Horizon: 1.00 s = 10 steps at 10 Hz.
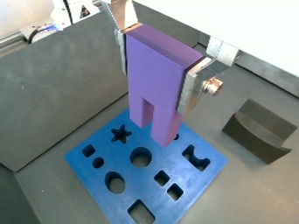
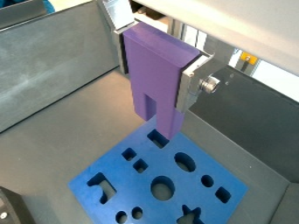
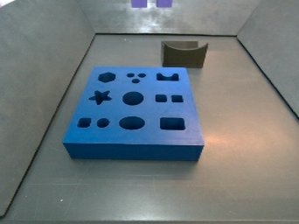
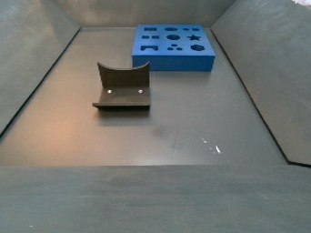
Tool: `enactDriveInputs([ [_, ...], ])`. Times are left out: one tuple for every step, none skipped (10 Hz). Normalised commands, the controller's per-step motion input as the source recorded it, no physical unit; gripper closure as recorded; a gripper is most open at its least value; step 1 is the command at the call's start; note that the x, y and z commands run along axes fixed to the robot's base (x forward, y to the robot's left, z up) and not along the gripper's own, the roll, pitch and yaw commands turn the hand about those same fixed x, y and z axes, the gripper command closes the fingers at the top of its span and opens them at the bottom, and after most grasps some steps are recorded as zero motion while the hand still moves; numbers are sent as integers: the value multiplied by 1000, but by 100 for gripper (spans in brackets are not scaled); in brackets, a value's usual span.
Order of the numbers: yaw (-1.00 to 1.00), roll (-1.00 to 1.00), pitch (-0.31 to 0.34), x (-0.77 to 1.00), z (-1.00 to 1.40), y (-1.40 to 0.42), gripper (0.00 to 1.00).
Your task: Insert the double-square object.
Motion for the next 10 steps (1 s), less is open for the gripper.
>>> enactDriveInputs([
  [103,107,-211,209,-629,34,100],
  [74,80,-197,146,-769,0,100],
  [80,73,-173,80,-846,0,100],
  [17,60,-129,49,-963,0,100],
  [0,66,-114,37,-989,0,100],
  [3,174,-74,0,-917,111,100],
  [74,249,-89,0,-800,171,100],
  [143,407,-66,0,-460,0,100],
  [274,500,3,146,-211,-131,100],
  [120,210,-123,186,-494,-234,100],
])
